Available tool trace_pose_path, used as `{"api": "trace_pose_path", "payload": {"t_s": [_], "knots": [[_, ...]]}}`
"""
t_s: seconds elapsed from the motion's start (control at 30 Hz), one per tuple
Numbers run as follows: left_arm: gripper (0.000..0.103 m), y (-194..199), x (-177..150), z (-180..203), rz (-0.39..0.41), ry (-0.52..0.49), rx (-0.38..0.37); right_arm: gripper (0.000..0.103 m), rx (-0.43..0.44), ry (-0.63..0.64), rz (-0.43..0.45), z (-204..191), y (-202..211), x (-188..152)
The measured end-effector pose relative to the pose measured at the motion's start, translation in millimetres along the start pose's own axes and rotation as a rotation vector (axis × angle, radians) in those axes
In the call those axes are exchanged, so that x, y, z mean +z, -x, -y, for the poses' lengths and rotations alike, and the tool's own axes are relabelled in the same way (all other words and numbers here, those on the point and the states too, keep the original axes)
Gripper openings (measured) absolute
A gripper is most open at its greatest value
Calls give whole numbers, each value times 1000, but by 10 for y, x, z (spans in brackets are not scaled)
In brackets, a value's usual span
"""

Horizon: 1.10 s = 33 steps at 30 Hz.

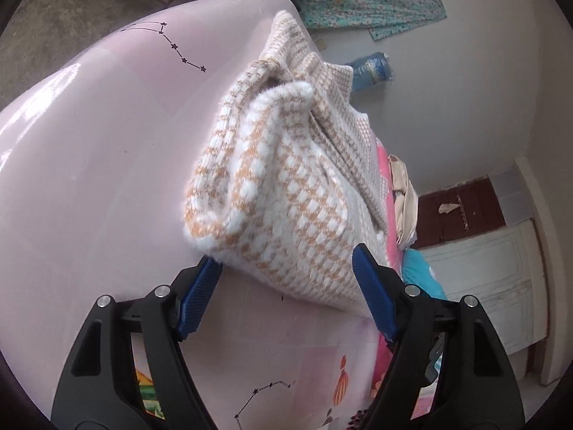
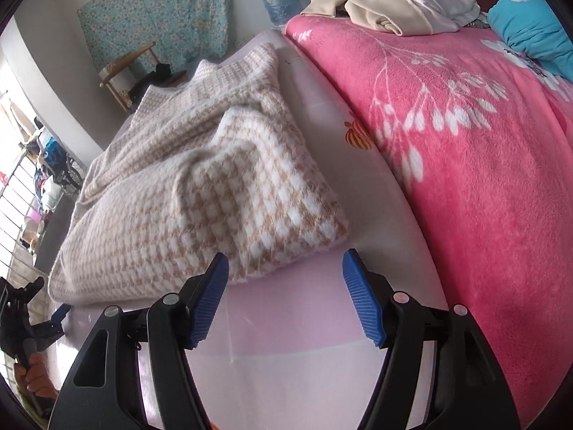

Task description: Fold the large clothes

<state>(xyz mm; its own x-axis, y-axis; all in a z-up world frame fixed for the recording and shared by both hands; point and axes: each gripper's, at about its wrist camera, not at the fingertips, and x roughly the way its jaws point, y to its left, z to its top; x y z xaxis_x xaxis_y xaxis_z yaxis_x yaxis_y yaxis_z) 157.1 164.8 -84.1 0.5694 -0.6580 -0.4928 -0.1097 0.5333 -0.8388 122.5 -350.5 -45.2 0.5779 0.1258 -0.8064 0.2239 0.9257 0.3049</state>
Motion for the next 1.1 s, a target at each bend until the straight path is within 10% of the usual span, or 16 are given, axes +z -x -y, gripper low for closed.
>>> {"api": "trace_pose_path", "payload": {"t_s": [0.23,0.33,0.4,0.7,0.9,1.1], "knots": [[39,-232,24,324,139,-188,258,61,-140,29,151,-254,-304,199],[21,-305,-43,522,180,-342,428,23,-177,106,147,-411,-394,255],[13,-239,-138,714,226,-448,478,19,-216,170,172,-516,-277,285],[8,478,-509,1290,289,-665,427,12,-227,291,361,-785,743,257],[9,1042,-764,1013,165,-562,355,12,-159,332,298,-610,1254,-141],[33,1254,-803,-136,16,-140,296,28,-42,187,-71,10,781,-545]]}}
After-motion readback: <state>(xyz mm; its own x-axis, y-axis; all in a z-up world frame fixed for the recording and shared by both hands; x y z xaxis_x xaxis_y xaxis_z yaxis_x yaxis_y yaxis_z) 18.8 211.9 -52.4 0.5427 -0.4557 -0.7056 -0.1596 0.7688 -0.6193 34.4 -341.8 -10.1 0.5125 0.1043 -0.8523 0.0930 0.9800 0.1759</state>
